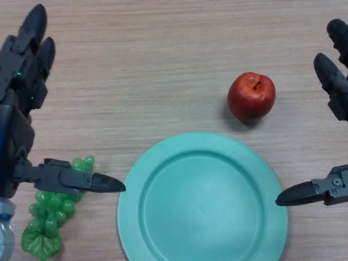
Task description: Pick up the red apple and place it on the plate
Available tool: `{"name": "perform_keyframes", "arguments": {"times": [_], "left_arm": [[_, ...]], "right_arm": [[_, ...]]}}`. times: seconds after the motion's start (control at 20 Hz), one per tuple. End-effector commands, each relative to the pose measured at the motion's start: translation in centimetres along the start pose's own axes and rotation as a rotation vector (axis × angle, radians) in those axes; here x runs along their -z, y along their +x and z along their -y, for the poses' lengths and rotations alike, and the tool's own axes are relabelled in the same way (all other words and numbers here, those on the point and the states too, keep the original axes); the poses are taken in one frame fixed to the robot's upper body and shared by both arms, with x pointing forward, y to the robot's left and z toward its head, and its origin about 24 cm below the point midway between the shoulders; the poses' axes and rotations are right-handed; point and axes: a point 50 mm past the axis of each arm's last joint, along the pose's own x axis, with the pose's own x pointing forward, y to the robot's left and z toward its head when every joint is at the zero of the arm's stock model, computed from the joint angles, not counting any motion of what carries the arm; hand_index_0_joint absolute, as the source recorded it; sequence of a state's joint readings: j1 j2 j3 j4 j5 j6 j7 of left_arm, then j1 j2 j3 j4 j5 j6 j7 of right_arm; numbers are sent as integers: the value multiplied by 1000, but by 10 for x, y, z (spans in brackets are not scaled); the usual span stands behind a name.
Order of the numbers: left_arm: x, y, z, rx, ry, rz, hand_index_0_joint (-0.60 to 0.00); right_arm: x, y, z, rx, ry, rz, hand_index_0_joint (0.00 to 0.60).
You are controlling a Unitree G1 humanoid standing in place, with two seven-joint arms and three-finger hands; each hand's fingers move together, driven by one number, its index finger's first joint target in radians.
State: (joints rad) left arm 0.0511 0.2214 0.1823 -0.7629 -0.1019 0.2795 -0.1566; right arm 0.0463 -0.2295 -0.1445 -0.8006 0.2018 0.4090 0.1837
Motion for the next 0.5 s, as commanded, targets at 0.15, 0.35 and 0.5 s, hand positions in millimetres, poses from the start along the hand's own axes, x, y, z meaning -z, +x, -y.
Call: {"name": "perform_keyframes", "arguments": {"times": [0.15, 0.35, 0.5], "left_arm": [[-19, -1, -5, -38, 14, 160, 0], [-17, -3, -6, -33, 11, 154, 0], [-11, -5, -8, -37, 16, 140, 0]], "right_arm": [[-29, -3, 3, -11, -13, 235, 0], [-27, -3, 1, 5, -14, 230, 0], [-24, 7, 3, 16, -13, 210, 0]]}}
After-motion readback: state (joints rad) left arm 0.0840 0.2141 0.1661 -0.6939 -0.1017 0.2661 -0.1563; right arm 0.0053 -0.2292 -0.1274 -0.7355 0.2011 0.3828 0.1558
